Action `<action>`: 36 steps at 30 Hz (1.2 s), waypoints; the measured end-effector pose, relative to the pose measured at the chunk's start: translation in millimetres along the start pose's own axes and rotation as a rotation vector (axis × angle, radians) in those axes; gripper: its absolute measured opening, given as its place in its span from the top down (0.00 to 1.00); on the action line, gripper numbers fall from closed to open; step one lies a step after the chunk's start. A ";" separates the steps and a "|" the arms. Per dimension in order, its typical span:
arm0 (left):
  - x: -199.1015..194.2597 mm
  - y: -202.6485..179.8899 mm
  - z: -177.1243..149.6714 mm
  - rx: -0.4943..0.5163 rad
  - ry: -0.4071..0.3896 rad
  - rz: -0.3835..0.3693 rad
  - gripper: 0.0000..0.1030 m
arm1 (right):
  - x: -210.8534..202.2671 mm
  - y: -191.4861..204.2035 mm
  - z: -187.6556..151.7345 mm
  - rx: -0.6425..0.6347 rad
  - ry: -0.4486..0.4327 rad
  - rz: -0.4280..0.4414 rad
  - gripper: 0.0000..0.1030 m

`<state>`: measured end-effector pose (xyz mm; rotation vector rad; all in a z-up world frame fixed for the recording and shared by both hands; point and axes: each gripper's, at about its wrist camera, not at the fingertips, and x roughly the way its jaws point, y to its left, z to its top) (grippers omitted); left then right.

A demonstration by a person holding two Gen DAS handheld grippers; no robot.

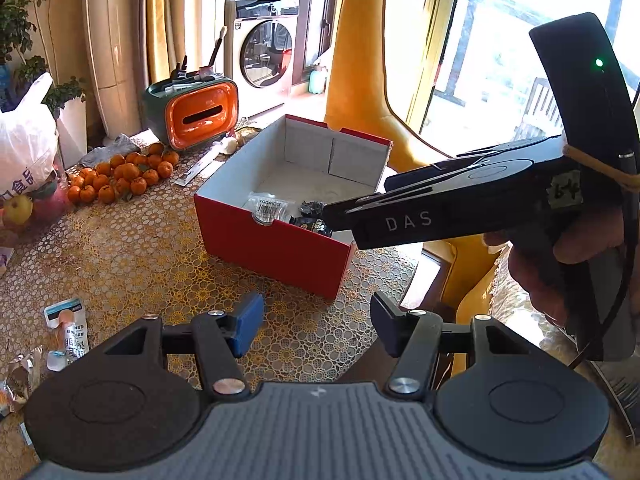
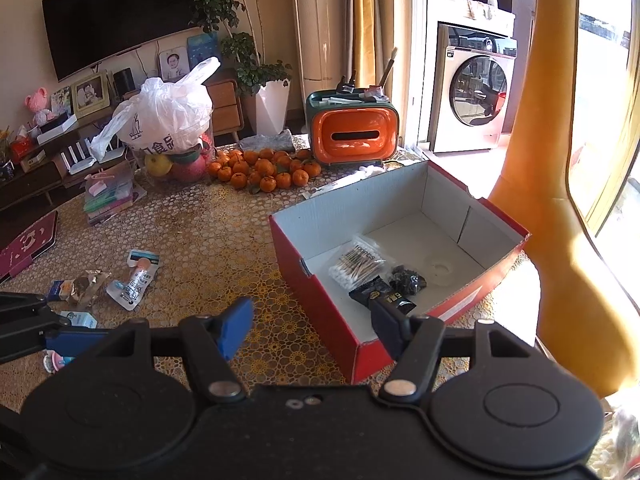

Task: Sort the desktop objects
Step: 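Withdraw both tools from the box back toward the table items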

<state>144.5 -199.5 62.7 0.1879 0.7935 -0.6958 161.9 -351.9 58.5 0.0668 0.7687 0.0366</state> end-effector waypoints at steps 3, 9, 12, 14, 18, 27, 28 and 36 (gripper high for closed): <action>-9.6 2.5 -7.8 0.000 -0.013 0.011 0.40 | -5.8 10.4 -6.7 -0.008 -0.010 0.007 0.36; -29.3 8.9 -22.7 -0.019 -0.041 0.027 0.39 | -16.1 27.5 -15.7 -0.007 -0.033 0.021 0.34; -39.4 9.9 -30.3 -0.027 -0.056 0.032 0.38 | -21.8 36.2 -20.9 -0.013 -0.040 0.025 0.30; -46.7 9.6 -36.2 -0.034 -0.063 0.037 0.35 | -25.4 42.9 -24.6 -0.022 -0.038 0.034 0.29; -64.4 10.7 -49.4 -0.051 -0.086 0.050 0.29 | -32.8 58.6 -31.5 -0.045 -0.041 0.063 0.27; -101.7 26.5 -86.4 -0.108 -0.135 0.111 0.20 | -40.6 106.5 -45.6 -0.108 -0.061 0.107 0.24; -105.0 30.1 -90.3 -0.117 -0.141 0.124 0.20 | -40.6 112.6 -46.4 -0.116 -0.065 0.110 0.23; -121.8 70.4 -119.1 -0.218 -0.181 0.209 0.15 | -26.7 150.0 -46.4 -0.153 -0.070 0.166 0.22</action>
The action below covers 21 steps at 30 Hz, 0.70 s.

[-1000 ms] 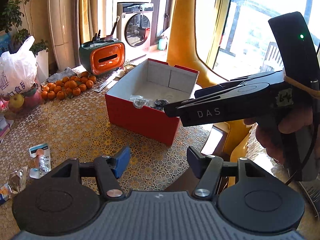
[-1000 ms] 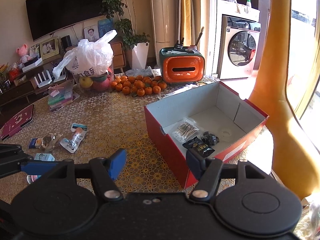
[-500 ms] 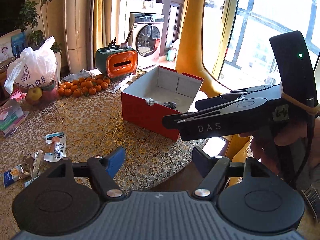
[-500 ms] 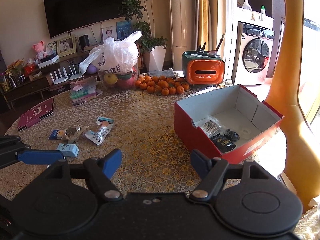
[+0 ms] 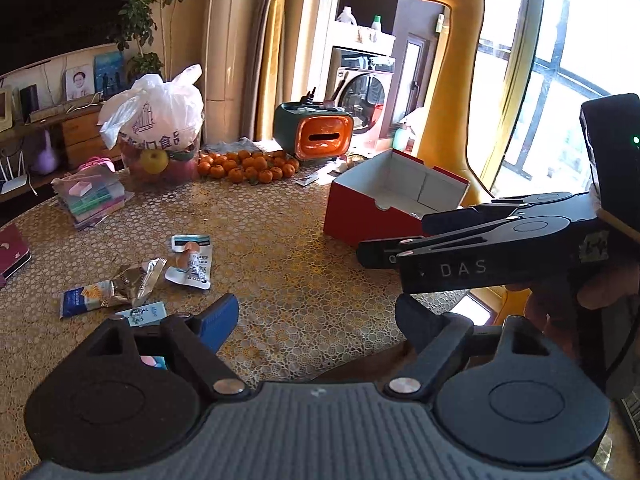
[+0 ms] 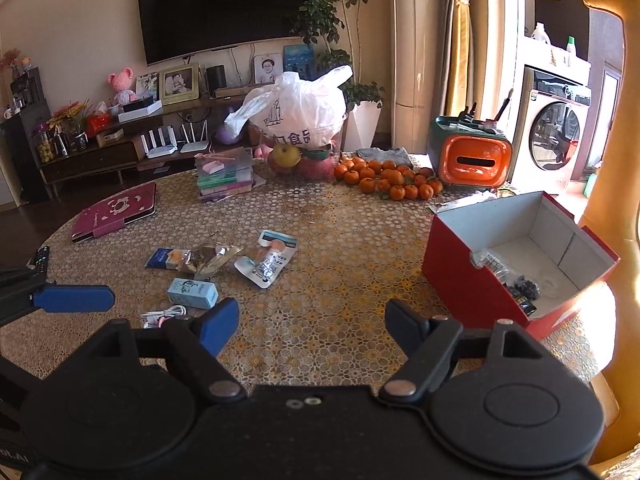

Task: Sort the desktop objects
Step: 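Withdraw both tools from the box back toward the table items, then grasp the blue-white milk carton with the left tool while the right tool grasps the sauce sachet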

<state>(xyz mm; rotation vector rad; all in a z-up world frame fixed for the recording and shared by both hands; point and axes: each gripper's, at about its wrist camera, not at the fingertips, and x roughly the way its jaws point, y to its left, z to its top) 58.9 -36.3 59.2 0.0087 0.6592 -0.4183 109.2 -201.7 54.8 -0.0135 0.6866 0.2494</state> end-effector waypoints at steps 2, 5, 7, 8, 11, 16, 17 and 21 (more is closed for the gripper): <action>-0.1 13.3 -3.7 -0.027 -0.008 0.033 0.09 | 8.5 5.4 1.0 -0.009 0.002 0.014 0.22; -0.6 31.0 -9.1 -0.064 -0.016 0.063 0.03 | 20.7 13.4 1.5 -0.016 0.004 0.034 0.20; 1.5 41.2 -12.5 -0.080 -0.014 0.083 0.02 | 29.8 17.4 2.1 -0.016 0.008 0.047 0.20; 3.3 46.5 -14.2 -0.087 -0.011 0.093 0.00 | 34.3 19.0 2.5 -0.016 0.010 0.052 0.20; 10.2 58.8 -20.2 -0.090 -0.007 0.116 0.00 | 48.5 22.8 4.4 -0.010 0.020 0.066 0.20; 22.4 75.9 -30.5 -0.102 -0.017 0.138 0.00 | 72.3 26.0 7.2 -0.009 0.036 0.082 0.20; 24.9 78.5 -31.8 -0.100 -0.023 0.141 0.00 | 77.7 26.7 7.8 -0.007 0.041 0.083 0.20; 36.3 92.9 -36.4 -0.137 -0.058 0.131 0.00 | 99.3 26.9 9.6 -0.001 0.060 0.090 0.19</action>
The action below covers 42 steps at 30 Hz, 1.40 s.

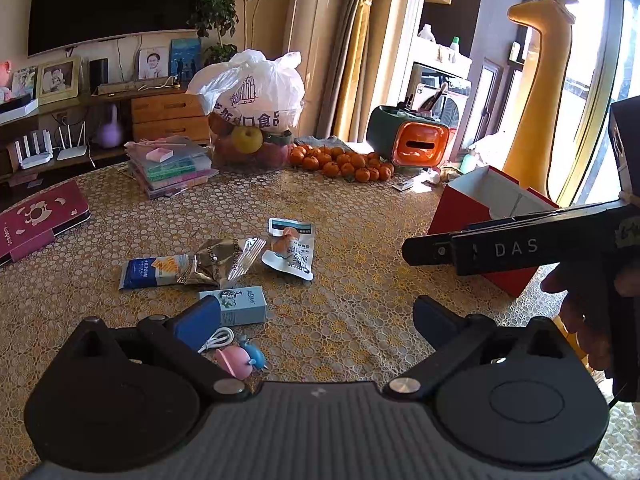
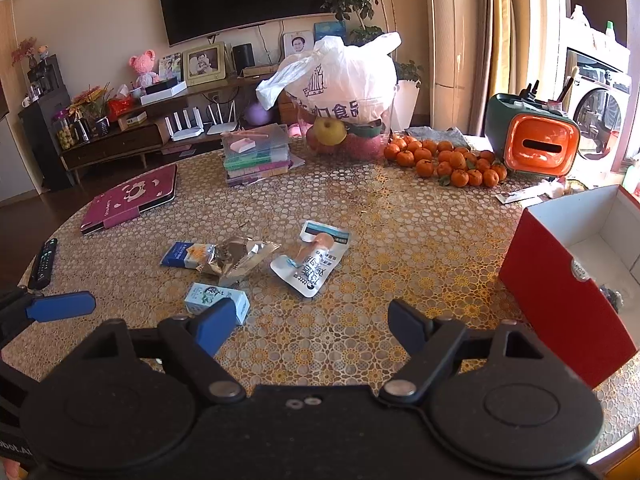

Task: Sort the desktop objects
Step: 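Grasp the blue-white milk carton with the left tool while the right tool grasps the sauce sachet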

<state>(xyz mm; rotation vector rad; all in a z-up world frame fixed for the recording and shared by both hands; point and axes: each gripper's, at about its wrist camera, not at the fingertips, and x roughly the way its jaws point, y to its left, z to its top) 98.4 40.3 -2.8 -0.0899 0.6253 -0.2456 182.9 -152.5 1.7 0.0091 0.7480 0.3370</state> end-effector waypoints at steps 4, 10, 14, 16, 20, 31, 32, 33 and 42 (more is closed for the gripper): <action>22.2 15.7 0.8 -0.059 0.061 0.029 0.00 | 23.4 -2.2 3.8 0.012 0.025 0.004 0.19; 49.7 32.0 -0.7 -0.080 0.084 0.089 0.00 | 57.8 -5.4 11.8 0.026 0.052 0.008 0.19; 71.6 41.5 1.5 -0.088 0.110 0.101 0.00 | 81.2 -7.2 21.7 0.033 0.065 0.004 0.19; 81.1 45.4 1.4 -0.088 0.118 0.108 0.00 | 93.2 -7.0 26.3 0.034 0.072 0.002 0.19; 97.3 52.2 1.0 -0.098 0.132 0.113 0.00 | 114.6 -8.1 32.9 0.039 0.085 0.000 0.20; 128.3 62.4 -0.3 -0.078 0.152 0.140 0.00 | 174.7 -13.6 45.6 0.068 0.138 -0.030 0.20; 130.2 63.4 0.1 -0.077 0.153 0.139 0.00 | 180.2 -13.6 46.2 0.068 0.143 -0.036 0.20; 132.0 63.9 0.3 -0.075 0.153 0.140 0.00 | 184.7 -14.1 46.5 0.071 0.147 -0.041 0.20; 145.5 67.4 -1.4 -0.058 0.160 0.148 0.01 | 219.9 -19.5 50.9 0.121 0.174 -0.078 0.20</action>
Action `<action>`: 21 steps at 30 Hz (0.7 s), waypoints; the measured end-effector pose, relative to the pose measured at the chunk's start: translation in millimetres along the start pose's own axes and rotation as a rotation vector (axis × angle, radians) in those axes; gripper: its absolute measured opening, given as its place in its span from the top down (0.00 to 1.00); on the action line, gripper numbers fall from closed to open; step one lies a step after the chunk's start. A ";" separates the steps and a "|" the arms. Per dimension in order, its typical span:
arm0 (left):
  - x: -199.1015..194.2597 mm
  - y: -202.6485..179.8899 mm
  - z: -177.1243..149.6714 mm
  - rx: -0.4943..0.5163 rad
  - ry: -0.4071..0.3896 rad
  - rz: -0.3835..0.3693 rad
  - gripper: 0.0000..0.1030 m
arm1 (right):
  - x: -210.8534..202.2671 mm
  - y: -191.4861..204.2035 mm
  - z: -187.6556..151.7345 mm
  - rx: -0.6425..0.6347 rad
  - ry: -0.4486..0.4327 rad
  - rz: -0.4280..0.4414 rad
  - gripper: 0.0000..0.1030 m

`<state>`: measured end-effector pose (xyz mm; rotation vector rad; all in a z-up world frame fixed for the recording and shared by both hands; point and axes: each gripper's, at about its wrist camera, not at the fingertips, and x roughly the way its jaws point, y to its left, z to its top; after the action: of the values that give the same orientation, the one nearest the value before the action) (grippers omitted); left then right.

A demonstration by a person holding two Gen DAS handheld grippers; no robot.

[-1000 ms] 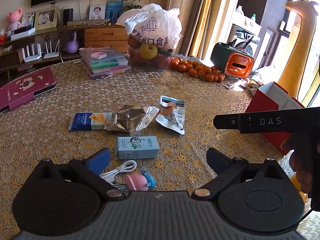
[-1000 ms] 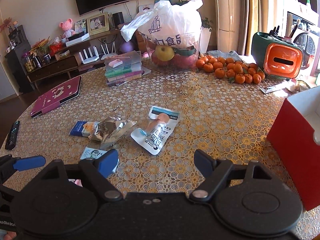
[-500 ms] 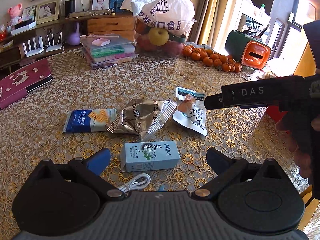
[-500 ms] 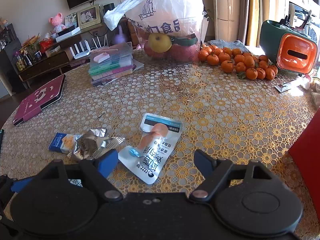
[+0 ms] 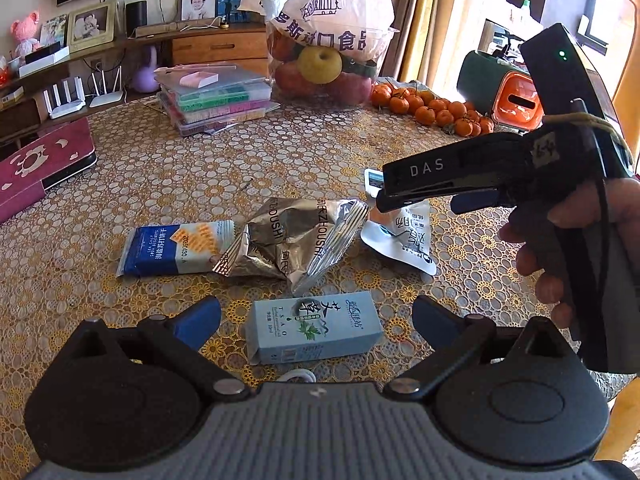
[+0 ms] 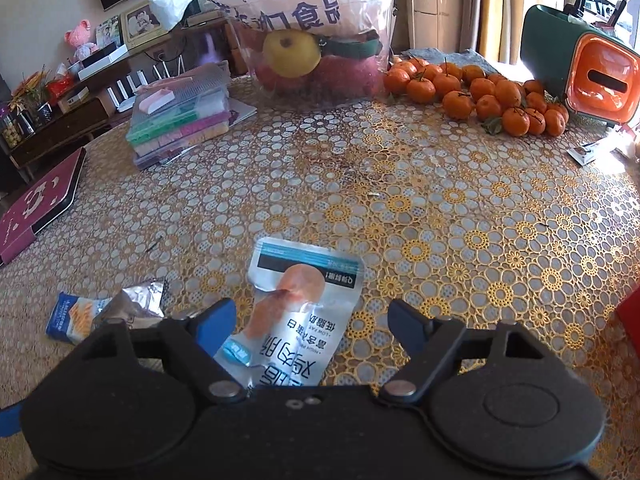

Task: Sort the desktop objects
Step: 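Grasp the blue-white milk carton with the left tool while the right tool grasps the sauce sachet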

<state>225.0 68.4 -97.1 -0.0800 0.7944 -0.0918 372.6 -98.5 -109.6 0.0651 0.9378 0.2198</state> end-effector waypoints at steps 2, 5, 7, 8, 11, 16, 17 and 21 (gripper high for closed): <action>3.0 1.4 -0.4 -0.004 0.004 0.001 0.01 | 5.2 1.5 1.4 0.004 0.002 -0.008 0.20; 6.5 2.3 -0.9 -0.002 0.006 0.003 0.01 | 11.1 4.3 3.2 0.005 0.003 -0.013 0.20; 9.2 2.9 -1.1 -0.001 0.008 0.004 0.01 | 14.2 6.1 4.0 0.005 0.002 -0.019 0.20; 10.4 2.9 -1.3 0.001 0.009 0.005 0.01 | 15.7 7.0 4.5 0.005 0.000 -0.026 0.20; 13.7 2.6 -2.0 0.006 0.012 0.009 0.01 | 18.1 9.6 5.8 0.002 -0.009 -0.040 0.20; 18.8 2.8 -4.6 0.001 0.020 0.013 0.02 | 21.2 18.8 4.7 -0.040 -0.014 -0.087 0.19; 19.6 2.6 -5.2 0.001 0.021 0.012 0.04 | 21.3 20.4 4.1 -0.048 -0.017 -0.099 0.20; 22.7 0.9 -6.7 0.008 0.031 0.010 0.10 | 19.8 21.8 3.0 -0.060 -0.027 -0.125 0.31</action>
<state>236.1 66.5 -117.9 -0.0673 0.8250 -0.0874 382.9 -72.9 -120.3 -0.0458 0.9047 0.1307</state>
